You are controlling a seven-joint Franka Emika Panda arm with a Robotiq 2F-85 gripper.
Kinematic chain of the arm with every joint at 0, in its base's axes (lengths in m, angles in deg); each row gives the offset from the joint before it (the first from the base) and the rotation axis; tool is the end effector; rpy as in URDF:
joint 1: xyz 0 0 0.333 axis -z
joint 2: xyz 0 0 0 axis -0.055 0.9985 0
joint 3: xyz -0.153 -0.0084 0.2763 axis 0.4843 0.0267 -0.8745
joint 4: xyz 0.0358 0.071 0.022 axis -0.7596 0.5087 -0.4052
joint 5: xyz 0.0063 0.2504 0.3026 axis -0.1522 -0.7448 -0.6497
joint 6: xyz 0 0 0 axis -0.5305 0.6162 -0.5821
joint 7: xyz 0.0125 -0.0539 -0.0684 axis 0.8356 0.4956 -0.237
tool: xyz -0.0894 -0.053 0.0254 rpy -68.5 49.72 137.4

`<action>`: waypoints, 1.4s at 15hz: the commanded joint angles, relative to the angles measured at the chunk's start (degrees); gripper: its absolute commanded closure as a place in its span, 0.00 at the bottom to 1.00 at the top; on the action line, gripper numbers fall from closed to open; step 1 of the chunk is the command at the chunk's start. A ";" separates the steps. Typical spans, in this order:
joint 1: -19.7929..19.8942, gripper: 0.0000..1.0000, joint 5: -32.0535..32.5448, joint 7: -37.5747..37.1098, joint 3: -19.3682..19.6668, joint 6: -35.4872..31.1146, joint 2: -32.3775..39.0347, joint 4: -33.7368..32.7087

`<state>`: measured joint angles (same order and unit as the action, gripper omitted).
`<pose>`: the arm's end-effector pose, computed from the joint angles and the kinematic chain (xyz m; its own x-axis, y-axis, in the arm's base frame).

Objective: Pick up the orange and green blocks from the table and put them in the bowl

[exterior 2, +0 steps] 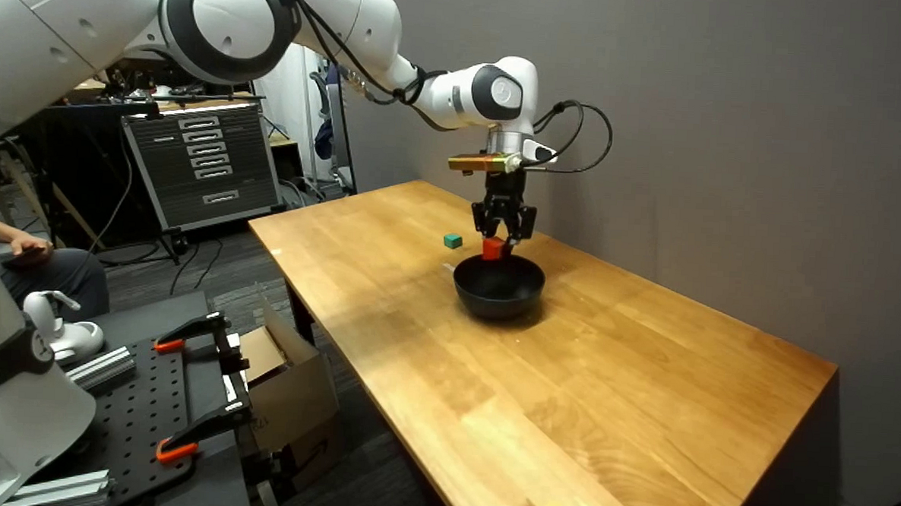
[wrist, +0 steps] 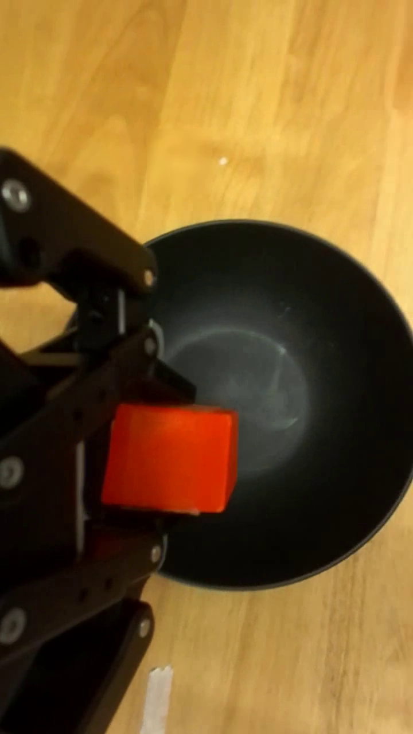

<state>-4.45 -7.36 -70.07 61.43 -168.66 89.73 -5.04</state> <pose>0.7443 0.0411 0.1870 0.9239 0.1737 -0.3409 0.2527 -0.9461 0.2027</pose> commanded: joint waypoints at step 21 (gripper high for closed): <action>-0.45 0.00 -8.62 13.78 -15.93 -18.91 4.39 0.80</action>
<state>-3.66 -15.20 -57.82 45.20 -188.39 88.74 2.31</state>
